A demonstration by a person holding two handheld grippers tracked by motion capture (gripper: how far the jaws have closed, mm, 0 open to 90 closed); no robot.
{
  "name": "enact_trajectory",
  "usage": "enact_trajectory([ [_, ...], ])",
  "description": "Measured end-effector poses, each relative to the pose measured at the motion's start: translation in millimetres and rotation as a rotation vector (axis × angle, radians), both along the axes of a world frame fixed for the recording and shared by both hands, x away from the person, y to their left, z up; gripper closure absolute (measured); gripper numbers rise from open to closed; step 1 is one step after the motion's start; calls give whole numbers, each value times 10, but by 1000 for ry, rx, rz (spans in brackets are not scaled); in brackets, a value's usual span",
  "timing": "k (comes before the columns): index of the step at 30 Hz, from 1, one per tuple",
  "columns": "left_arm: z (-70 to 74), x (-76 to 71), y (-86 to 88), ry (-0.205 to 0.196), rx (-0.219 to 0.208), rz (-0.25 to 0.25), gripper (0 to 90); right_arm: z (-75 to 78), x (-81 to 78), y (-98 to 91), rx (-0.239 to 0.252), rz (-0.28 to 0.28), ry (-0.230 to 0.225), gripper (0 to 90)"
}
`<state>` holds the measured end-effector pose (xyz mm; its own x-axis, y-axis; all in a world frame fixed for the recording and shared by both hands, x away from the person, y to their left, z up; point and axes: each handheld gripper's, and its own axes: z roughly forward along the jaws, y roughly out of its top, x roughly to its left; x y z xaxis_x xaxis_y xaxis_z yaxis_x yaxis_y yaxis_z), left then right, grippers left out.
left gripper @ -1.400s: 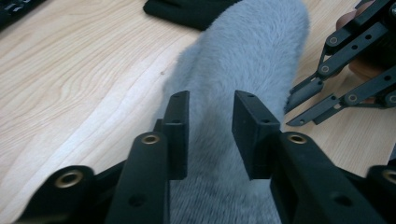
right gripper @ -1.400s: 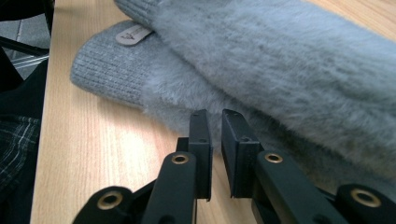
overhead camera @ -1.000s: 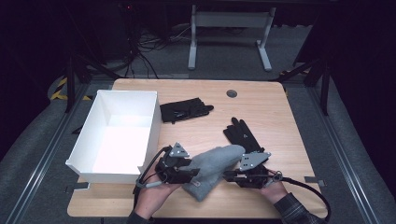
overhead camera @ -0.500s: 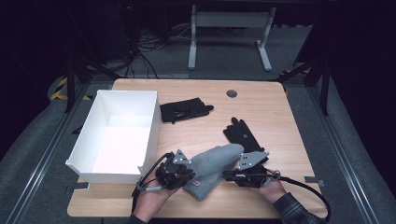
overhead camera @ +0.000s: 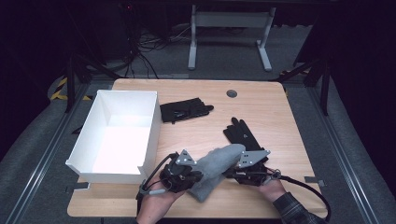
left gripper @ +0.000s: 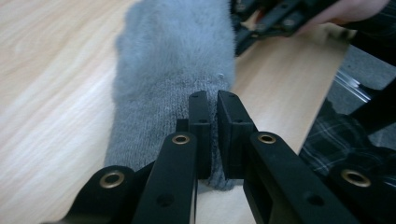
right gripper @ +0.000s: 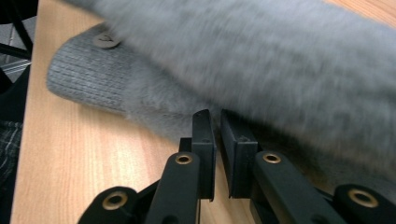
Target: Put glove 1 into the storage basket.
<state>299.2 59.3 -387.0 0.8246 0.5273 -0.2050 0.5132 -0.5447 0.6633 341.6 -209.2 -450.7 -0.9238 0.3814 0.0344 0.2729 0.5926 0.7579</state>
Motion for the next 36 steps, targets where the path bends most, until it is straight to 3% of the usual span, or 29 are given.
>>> enact_trajectory([
  [3,-46,-12,-65,15,-2,-23,838,-8,24,-6,-2,-18,-4,868],
  [6,-47,-6,-72,-1,-22,-42,799,-8,39,-19,-11,-31,-1,868],
  [7,-47,-6,-72,-1,-22,-42,782,-8,39,-19,-11,-31,-1,868],
  [9,-10,20,-8,-11,-76,-33,777,6,38,-52,-30,-43,2,868],
  [13,32,64,50,-39,-79,-4,824,23,50,-201,-35,-85,-2,868],
  [15,34,114,79,-42,-75,16,848,38,57,-245,-45,-102,-8,870],
  [17,14,164,89,-51,-59,38,852,84,71,-347,-10,-131,-12,881],
  [18,-16,210,77,-60,-37,66,854,151,90,-444,-6,-174,-22,884],
  [22,-82,312,47,-55,-10,92,855,279,86,-585,27,-219,-36,892],
  [26,-123,356,15,-49,4,96,849,378,72,-660,62,-240,-46,895],
  [31,-203,391,-35,-35,29,89,773,353,186,-622,40,-260,-36,894],
  [32,-221,379,-53,-42,37,86,726,349,238,-605,51,-267,-30,857],
  [36,-234,377,-60,-51,40,82,694,441,287,-598,98,-276,-30,745],
])
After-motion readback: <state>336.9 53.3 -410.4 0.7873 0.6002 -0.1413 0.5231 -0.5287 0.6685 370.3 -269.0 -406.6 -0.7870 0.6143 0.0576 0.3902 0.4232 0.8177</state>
